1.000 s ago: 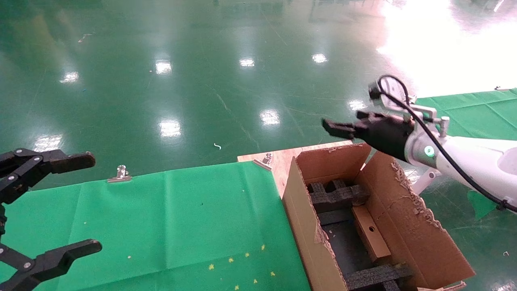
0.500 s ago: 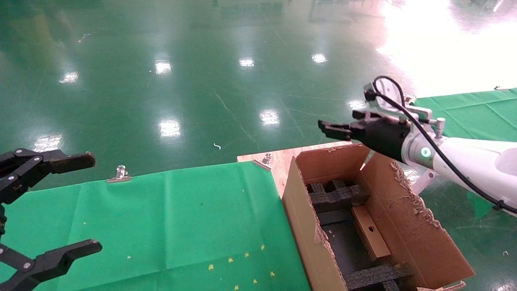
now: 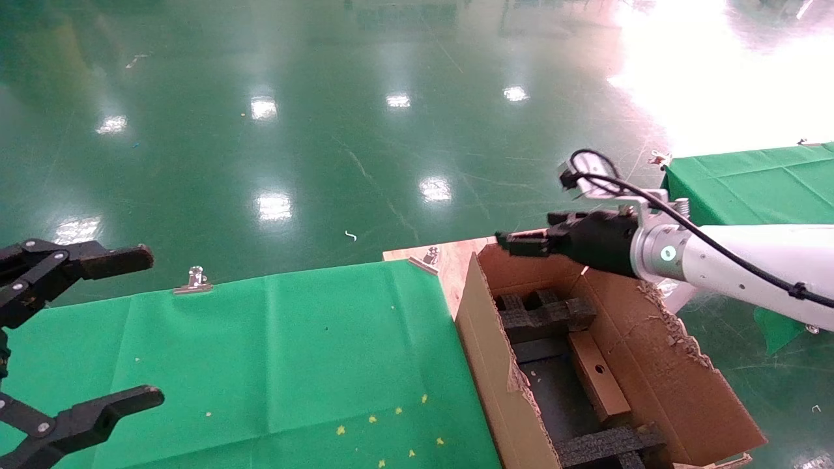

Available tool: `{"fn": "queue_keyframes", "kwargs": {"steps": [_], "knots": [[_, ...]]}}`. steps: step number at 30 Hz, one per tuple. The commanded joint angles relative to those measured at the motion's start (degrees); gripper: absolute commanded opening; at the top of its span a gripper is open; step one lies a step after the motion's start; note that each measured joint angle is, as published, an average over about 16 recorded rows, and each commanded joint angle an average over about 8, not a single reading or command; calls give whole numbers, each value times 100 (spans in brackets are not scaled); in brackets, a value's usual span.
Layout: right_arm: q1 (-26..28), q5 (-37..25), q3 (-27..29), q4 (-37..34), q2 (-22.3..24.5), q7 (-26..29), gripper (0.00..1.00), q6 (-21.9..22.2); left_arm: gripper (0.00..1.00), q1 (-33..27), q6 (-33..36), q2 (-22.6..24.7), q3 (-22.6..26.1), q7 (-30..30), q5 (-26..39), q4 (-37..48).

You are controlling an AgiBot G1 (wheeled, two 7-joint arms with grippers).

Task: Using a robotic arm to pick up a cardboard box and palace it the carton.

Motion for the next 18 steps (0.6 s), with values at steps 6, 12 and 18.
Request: {"fn": "queue_keyframes", "kwargs": {"steps": [6,12,18], "knots": [[-408,896,907,-60,-141,-1226,100,-900,100,0,0,0,0,0,0,0],[-758,1664,1684,-111,-263,-2277,100,-1671,100,0,0,0,0,0,0,0],[-1109,2433,2463,-163,-384,-3330,100,-2444,100,0,0,0,1,0,0,0]]}}
